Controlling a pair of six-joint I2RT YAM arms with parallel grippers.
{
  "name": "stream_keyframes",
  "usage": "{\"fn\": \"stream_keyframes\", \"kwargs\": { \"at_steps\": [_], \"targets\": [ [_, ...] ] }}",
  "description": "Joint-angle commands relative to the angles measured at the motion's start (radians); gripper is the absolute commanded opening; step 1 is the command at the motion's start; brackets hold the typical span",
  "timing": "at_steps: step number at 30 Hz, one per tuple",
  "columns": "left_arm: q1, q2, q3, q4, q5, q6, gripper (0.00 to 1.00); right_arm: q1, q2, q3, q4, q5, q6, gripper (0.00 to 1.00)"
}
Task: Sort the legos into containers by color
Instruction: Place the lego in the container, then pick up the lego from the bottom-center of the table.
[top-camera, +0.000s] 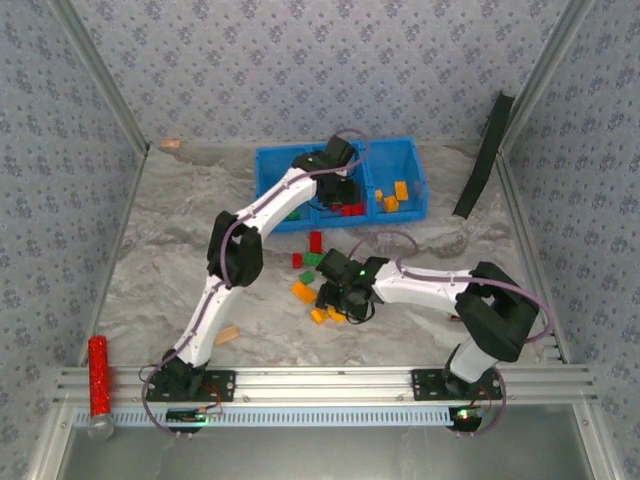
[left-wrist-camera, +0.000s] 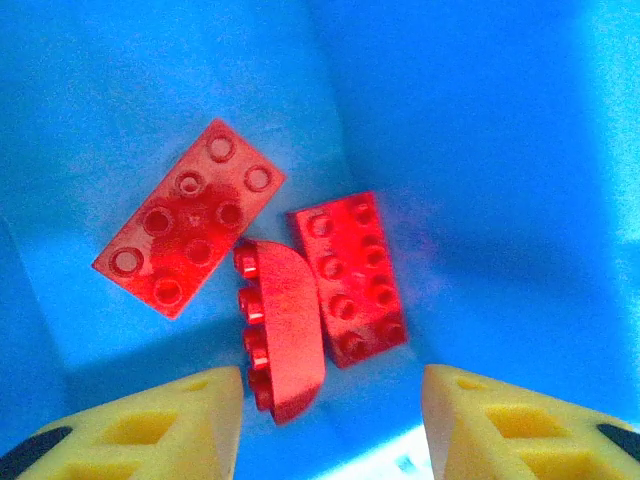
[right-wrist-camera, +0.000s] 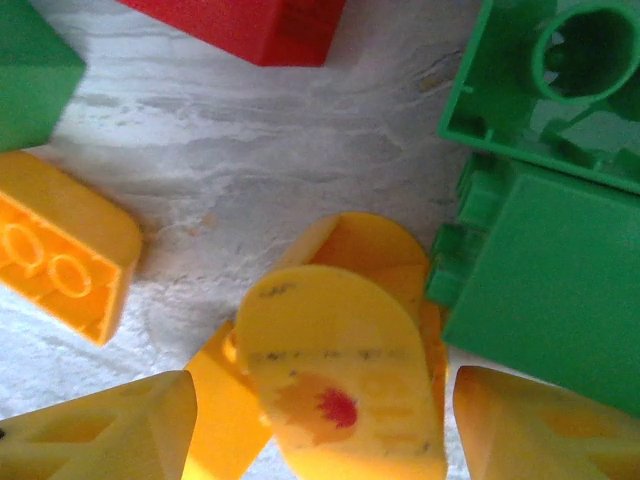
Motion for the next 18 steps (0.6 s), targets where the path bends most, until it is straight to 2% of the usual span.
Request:
{"fn": "stream_keyframes", "kwargs": {
  "at_steps": [1, 6, 12, 18],
  "targets": [
    [0.007, -0.132, -0.006, -0.007, 0.043, 0.022, 0.5, -0.004, 0.038, 0.015, -0.019, -0.02, -0.032, 0.65],
    [0.017, -0.255, -0.074, 0.014, 0.069, 0.027, 0.5, -0.003, 0.074, 0.014, -0.051, -0.025, -0.058, 0.61],
    [0.04, -0.431, -0.217, 0.02, 0.069, 0.055, 0.5, -0.002, 0.075, 0.01, -0.066, -0.01, -0.095, 0.47],
    [0.06, -0.625, -0.465, 0.008, 0.011, 0.097, 0.51, 0.01, -0.053, -0.029, -0.05, 0.042, -0.172, 0.38]
  ]
}}
